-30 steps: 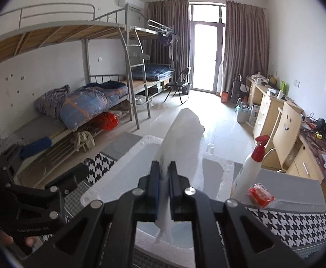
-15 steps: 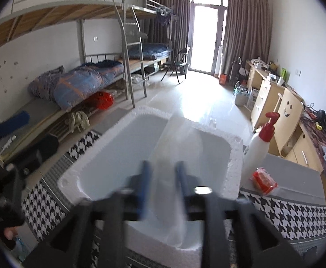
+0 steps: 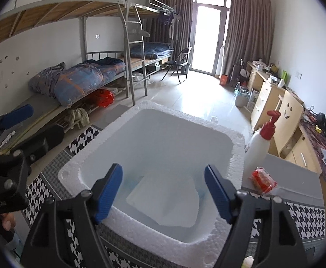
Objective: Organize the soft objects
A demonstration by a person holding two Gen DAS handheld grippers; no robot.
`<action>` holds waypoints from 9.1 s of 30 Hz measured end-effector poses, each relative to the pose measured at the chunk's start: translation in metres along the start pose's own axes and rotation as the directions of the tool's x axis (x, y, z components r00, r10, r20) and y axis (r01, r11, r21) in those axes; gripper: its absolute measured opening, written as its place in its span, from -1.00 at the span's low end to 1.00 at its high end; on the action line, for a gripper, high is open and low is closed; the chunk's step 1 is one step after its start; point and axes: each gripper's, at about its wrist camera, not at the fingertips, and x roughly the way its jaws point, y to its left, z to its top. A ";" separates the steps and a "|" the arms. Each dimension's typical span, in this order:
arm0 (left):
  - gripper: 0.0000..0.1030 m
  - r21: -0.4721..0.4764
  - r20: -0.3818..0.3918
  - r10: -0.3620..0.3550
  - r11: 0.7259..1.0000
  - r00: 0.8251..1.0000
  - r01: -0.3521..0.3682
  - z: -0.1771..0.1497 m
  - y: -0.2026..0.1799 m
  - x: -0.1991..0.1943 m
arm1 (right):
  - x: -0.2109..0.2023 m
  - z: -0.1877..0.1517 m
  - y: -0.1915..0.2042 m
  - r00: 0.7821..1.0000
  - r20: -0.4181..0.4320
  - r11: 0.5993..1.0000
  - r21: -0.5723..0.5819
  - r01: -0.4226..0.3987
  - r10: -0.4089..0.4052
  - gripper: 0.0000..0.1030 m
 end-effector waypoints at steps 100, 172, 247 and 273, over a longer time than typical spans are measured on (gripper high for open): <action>0.98 0.151 0.009 -0.289 0.947 0.957 0.285 -0.093 -0.116 -0.085 | -0.152 -0.158 -0.068 0.943 0.182 0.932 0.288 0.220 -0.279 0.76; -0.12 0.125 -0.433 -0.384 0.871 0.816 0.476 -0.182 -0.170 -0.026 | -0.111 -0.239 -0.094 0.982 -0.022 0.898 0.402 0.179 -0.186 0.76; -0.79 0.201 -0.189 -0.395 0.881 0.899 0.429 -0.119 -0.135 -0.069 | -0.129 -0.196 -0.088 0.982 0.047 0.922 0.354 0.156 -0.184 -0.76; -0.79 0.218 -0.117 -0.427 0.870 0.897 0.443 -0.082 -0.141 -0.071 | -0.133 -0.168 -0.092 0.976 0.102 0.934 0.325 0.149 -0.191 -0.76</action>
